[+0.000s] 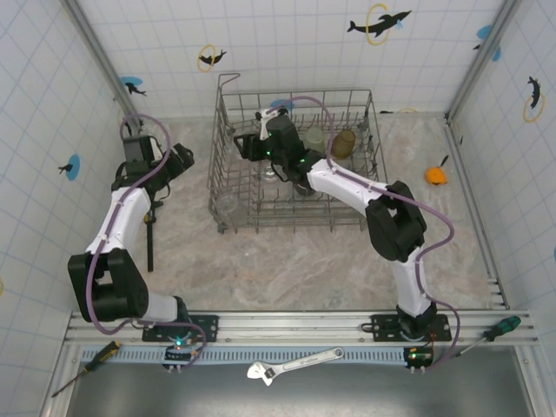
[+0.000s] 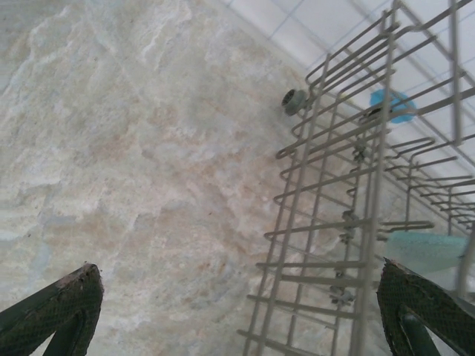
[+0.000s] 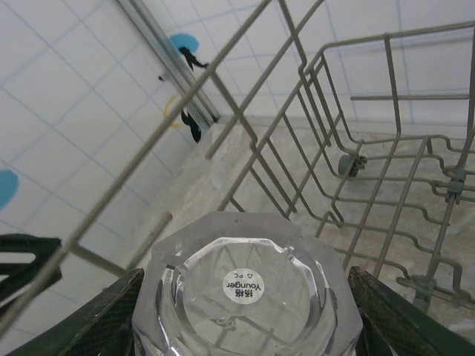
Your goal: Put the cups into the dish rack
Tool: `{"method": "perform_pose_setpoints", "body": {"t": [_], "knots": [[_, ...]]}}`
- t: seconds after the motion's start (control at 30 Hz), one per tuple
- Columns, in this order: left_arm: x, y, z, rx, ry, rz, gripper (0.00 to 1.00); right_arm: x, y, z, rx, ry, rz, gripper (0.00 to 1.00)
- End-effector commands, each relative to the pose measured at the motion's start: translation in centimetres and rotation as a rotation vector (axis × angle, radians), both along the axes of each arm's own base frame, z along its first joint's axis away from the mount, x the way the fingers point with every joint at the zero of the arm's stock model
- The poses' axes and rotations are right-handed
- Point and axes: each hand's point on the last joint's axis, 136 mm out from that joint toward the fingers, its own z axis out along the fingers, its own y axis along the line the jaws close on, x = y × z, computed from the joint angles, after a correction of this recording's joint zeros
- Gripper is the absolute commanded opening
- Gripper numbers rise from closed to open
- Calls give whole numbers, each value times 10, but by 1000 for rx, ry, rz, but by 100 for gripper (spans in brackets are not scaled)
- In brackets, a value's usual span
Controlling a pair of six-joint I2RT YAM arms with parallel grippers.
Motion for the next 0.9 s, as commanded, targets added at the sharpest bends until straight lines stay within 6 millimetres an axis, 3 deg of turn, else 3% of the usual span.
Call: {"method": "perform_pose_setpoints", "body": {"t": [0.0, 0.47, 0.87], "knots": [[-9, 6, -14, 35, 20, 1, 97, 1, 9, 10, -74, -114, 15, 30], [-9, 4, -15, 18, 29, -22, 97, -29, 45, -21, -171, -183, 154, 30], [-10, 0, -15, 3, 25, -36, 97, -47, 52, -48, -182, -208, 253, 32]]}}
